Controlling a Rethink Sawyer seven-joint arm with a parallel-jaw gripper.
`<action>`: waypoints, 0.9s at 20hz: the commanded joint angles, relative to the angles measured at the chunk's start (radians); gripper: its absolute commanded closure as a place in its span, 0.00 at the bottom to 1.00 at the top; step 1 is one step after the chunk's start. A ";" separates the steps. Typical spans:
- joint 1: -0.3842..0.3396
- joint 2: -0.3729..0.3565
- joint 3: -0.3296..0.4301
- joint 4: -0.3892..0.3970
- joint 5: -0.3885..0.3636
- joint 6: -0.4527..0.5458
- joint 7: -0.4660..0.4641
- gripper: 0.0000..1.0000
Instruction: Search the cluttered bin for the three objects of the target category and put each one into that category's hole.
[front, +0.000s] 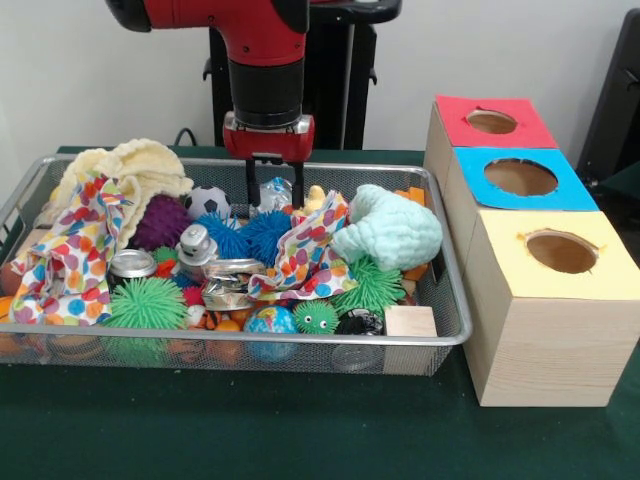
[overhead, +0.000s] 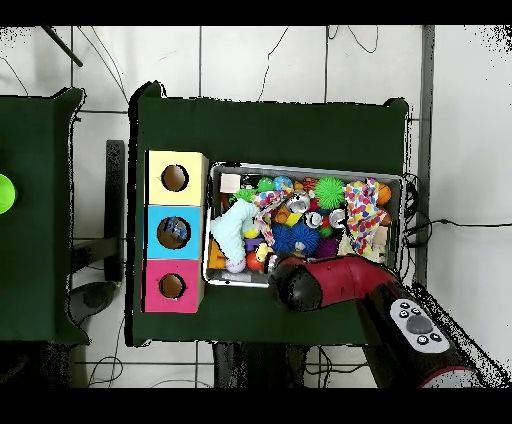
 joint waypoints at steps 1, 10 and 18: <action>-0.010 -0.013 0.117 0.012 -0.036 0.072 -0.167 0.00; 0.109 -0.080 -0.122 -0.033 0.036 0.153 0.076 0.00; 0.128 -0.060 -0.233 -0.046 0.173 0.122 0.222 0.00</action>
